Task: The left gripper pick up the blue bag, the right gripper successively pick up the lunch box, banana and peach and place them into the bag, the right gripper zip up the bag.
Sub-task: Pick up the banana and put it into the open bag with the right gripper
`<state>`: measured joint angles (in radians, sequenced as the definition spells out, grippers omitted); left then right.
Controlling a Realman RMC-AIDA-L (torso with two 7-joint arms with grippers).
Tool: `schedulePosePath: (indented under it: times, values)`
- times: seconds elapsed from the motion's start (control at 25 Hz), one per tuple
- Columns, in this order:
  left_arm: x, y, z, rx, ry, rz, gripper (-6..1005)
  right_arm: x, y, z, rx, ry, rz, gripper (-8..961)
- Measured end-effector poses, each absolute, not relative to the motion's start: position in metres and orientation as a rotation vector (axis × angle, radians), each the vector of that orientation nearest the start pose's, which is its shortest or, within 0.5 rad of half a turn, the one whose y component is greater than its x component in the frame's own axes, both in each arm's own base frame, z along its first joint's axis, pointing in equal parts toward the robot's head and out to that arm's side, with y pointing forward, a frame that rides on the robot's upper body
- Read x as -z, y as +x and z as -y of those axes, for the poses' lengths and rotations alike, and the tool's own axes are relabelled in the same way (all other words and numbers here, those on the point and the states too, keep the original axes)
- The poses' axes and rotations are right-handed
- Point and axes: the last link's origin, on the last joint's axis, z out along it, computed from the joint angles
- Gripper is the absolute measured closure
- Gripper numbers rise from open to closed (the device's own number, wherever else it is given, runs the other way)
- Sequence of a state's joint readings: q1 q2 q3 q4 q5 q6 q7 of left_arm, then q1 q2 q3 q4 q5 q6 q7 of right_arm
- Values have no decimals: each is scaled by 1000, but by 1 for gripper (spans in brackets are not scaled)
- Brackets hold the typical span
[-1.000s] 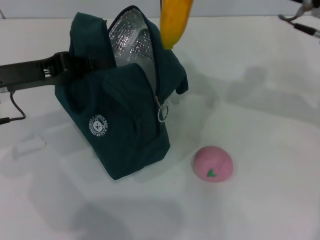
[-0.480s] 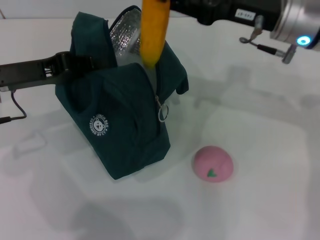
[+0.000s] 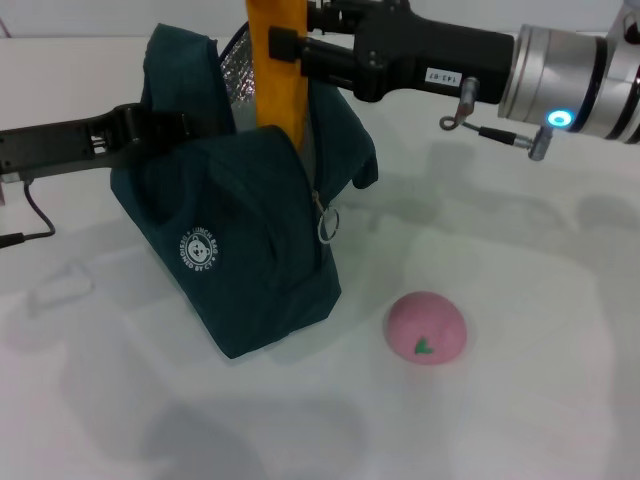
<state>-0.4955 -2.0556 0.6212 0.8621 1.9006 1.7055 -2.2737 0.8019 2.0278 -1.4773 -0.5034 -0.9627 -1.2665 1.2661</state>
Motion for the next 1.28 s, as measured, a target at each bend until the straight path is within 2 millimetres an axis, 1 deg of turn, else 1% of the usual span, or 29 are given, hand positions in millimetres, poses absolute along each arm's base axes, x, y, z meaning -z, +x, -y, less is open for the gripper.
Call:
schedulePosePath:
  times: [0.2, 0.4, 0.8, 1.28]
  values:
    - [-60, -246, -332, 1015, -2412, 1605, 968, 38, 105, -394, -1237, -2656, -372, 402]
    - [-60, -246, -332, 1015, -2411, 1607, 968, 40, 110, -398, -1203, -2635, -408, 392]
    - [-58, -246, -332, 1018, -2411, 1611, 968, 50, 106, -395, -1158, -2699, -409, 374]
    - [-58, -247, -331, 1018, -2409, 1615, 967, 51, 106, -397, -1145, -2691, -446, 352]
